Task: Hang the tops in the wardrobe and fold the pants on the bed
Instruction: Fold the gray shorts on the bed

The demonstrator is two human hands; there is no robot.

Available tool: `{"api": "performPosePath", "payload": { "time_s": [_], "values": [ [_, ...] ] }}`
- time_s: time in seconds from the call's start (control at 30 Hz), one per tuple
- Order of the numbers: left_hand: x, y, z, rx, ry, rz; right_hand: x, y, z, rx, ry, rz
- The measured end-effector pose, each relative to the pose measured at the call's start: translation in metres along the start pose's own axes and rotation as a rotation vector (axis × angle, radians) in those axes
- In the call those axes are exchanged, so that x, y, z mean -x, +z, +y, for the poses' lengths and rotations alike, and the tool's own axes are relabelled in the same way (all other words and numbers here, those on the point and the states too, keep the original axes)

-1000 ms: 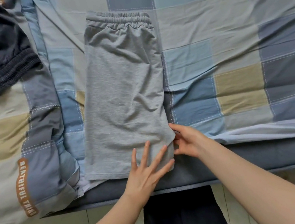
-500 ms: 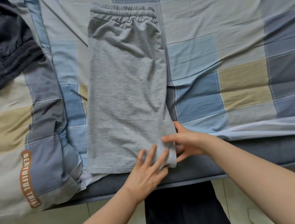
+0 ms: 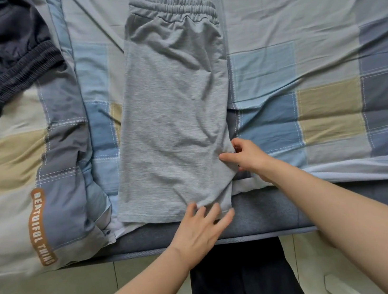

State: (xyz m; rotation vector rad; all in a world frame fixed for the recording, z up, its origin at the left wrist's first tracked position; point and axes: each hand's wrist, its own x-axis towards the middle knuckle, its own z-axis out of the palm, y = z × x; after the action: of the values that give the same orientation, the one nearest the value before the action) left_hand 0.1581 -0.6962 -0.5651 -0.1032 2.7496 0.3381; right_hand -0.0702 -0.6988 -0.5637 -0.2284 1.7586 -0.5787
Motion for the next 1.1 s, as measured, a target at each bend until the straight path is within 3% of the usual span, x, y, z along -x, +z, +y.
{"api": "performPosePath", "payload": {
  "time_s": [0.1,0.17,0.23,0.4,0.53,0.63,0.73,0.83,0.97,1.1],
  "values": [
    [-0.027,-0.010,0.009,0.185,-0.289,-0.270,-0.002,0.001,0.002,-0.032,-0.008,-0.001],
    [-0.046,-0.018,0.011,0.168,-0.396,-0.246,-0.005,0.001,0.008,-0.058,0.027,0.000],
    [-0.053,-0.022,0.018,0.104,-0.389,-0.255,-0.006,-0.001,0.017,-0.028,0.063,0.074],
    [-0.045,-0.026,0.029,0.206,-0.257,-0.243,-0.005,-0.003,0.029,0.273,0.050,0.287],
    [-0.023,-0.028,0.021,0.398,-0.274,-0.062,0.008,0.011,0.023,0.524,-0.216,0.327],
    [-0.004,-0.017,0.012,0.824,-0.497,0.001,0.022,0.028,0.015,0.653,-0.502,0.222],
    [0.006,-0.009,0.004,1.167,-0.700,-0.043,0.024,0.037,0.010,1.093,-0.807,0.179],
    [0.009,-0.007,-0.009,1.377,-0.752,-0.060,0.018,0.036,0.005,1.395,-1.017,0.082],
    [0.015,-0.001,-0.026,1.579,-0.840,-0.117,0.004,0.026,0.000,1.425,-1.086,-0.271],
    [0.024,-0.001,-0.044,1.761,-0.925,-0.243,-0.012,0.012,0.008,1.500,-1.224,-0.318]
  ]
}}
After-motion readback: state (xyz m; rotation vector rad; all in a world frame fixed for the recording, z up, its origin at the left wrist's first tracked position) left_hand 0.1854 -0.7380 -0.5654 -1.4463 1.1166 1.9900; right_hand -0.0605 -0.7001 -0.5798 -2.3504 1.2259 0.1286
